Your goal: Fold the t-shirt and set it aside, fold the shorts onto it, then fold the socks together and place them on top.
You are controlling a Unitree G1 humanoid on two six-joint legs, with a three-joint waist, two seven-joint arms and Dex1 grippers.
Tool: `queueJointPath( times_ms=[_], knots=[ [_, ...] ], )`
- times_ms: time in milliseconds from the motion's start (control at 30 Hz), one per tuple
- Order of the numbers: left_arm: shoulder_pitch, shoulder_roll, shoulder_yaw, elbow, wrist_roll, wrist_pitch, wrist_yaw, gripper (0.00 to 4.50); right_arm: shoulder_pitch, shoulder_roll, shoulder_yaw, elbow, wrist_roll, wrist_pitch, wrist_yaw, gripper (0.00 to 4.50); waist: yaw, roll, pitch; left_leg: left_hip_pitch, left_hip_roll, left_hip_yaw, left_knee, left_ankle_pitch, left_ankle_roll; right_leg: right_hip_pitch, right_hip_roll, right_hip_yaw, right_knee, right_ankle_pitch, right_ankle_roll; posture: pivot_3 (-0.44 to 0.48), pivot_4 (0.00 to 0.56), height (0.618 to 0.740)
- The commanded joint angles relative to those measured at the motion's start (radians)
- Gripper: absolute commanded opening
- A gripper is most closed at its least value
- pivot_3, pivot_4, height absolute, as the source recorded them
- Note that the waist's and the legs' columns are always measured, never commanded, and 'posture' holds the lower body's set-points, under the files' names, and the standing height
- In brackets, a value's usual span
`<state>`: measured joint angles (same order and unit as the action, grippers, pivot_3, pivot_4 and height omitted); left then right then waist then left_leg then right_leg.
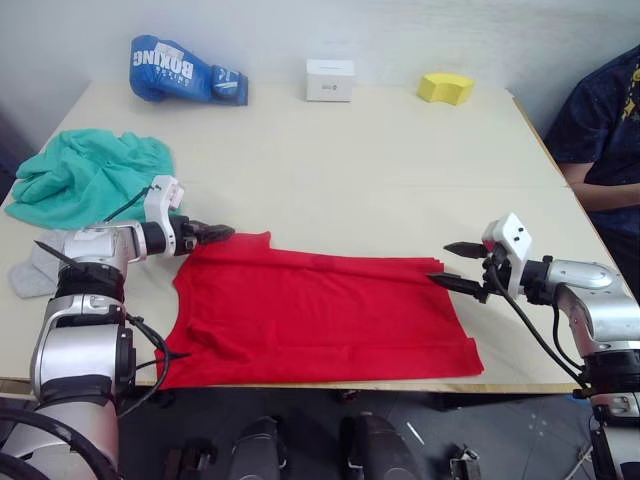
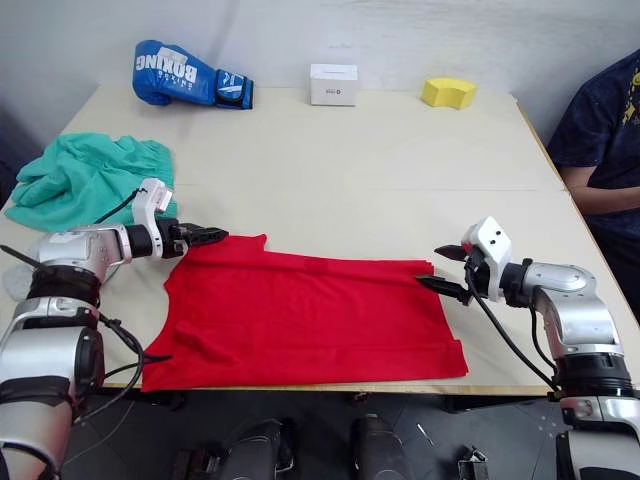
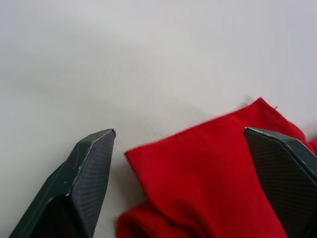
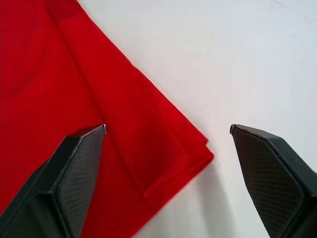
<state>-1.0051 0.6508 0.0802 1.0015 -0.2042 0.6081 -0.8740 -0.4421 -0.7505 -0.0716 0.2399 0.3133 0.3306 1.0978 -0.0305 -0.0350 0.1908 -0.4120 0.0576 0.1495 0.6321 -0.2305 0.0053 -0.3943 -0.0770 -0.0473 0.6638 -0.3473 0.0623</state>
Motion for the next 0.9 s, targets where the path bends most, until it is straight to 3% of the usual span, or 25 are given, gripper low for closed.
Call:
queueJointPath(
  times_ms=[33,467,533,633,900],
  knots=[
    [-0.023,0.004,-0.015,0.062,0.041,-0.059,-0.013,3.91,-0.011,-0.003,-0.022,-0.023,0.015,-0.006,-0.003,4.11,0.001,0.000,0.000,0.000,0.000,0.000,0.000,0.000,0.000,0.000,0.000,0.000,0.000,0.000,0.000,0.000,0.150,0.740],
    [-0.005,0.029,-0.009,0.029,0.060,-0.102,-0.105,0.03,-0.028,-0.019,0.001,0.038,-0.035,-0.067,0.007,4.11,0.000,0.000,0.000,0.000,0.000,0.000,0.000,0.000,0.000,0.000,0.000,0.000,0.000,0.000,0.000,0.000,0.150,0.740],
    [0.003,0.029,-0.006,0.014,0.058,-0.111,-0.116,0.03,-0.034,-0.015,0.005,0.048,-0.042,-0.077,0.013,4.11,0.000,0.000,0.000,0.000,0.000,0.000,0.000,0.000,0.000,0.000,0.000,0.000,0.000,0.000,0.000,0.000,0.150,0.740],
    [0.016,0.027,-0.002,-0.002,0.059,-0.115,-0.116,0.00,-0.043,-0.010,0.022,0.066,-0.051,-0.092,0.024,3.56,0.000,0.000,0.000,0.000,0.000,0.000,0.000,0.000,0.000,0.000,0.000,0.000,0.000,0.000,0.000,0.000,0.150,0.740],
    [0.030,0.030,0.005,-0.028,0.053,-0.114,-0.115,0.00,-0.048,0.001,0.029,0.091,-0.063,-0.119,0.037,0.80,0.001,0.000,0.000,0.000,0.000,0.000,0.000,0.000,0.000,0.000,0.000,0.000,0.000,0.000,0.000,0.000,0.150,0.740]
  ],
)
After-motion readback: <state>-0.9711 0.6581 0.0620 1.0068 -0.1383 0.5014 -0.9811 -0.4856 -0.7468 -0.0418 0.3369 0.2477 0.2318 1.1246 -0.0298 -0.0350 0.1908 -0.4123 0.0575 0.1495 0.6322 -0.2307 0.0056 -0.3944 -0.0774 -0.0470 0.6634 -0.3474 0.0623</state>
